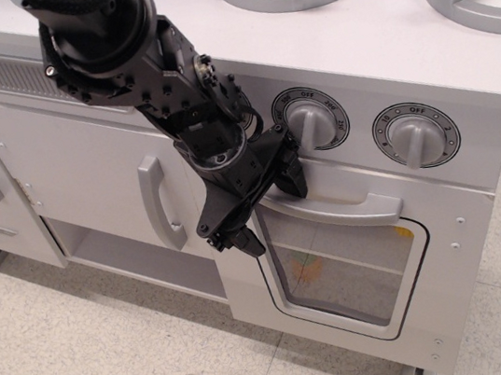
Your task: Open oven
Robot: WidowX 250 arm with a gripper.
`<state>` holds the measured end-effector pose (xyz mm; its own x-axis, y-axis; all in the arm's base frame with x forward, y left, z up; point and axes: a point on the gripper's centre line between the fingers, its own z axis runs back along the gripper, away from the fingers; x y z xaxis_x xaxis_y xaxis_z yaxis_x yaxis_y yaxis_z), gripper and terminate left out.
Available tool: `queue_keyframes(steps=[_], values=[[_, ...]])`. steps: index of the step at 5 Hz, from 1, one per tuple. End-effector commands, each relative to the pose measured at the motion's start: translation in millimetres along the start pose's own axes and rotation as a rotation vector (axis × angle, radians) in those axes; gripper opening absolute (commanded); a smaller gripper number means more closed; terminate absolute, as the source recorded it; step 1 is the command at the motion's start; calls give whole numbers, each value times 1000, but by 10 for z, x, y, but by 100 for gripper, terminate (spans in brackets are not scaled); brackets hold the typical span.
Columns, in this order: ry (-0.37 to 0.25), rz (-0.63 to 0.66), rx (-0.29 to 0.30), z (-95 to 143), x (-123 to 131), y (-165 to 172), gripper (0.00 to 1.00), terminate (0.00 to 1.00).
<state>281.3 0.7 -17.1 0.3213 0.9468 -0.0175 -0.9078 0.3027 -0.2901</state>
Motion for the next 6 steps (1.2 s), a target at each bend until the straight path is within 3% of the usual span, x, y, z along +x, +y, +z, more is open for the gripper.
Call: queue_keyframes(steps=[1,3,4,5,6], values=[[29,-167,83,428,-173,395,100,0],[-9,-396,164,875,-282,491,100,0],[-144,-479,179,1017,-262,365,100,0],[-243,-589,204,977,-95,206,100,0],[-206,-682,173,892,89,93,100,0]])
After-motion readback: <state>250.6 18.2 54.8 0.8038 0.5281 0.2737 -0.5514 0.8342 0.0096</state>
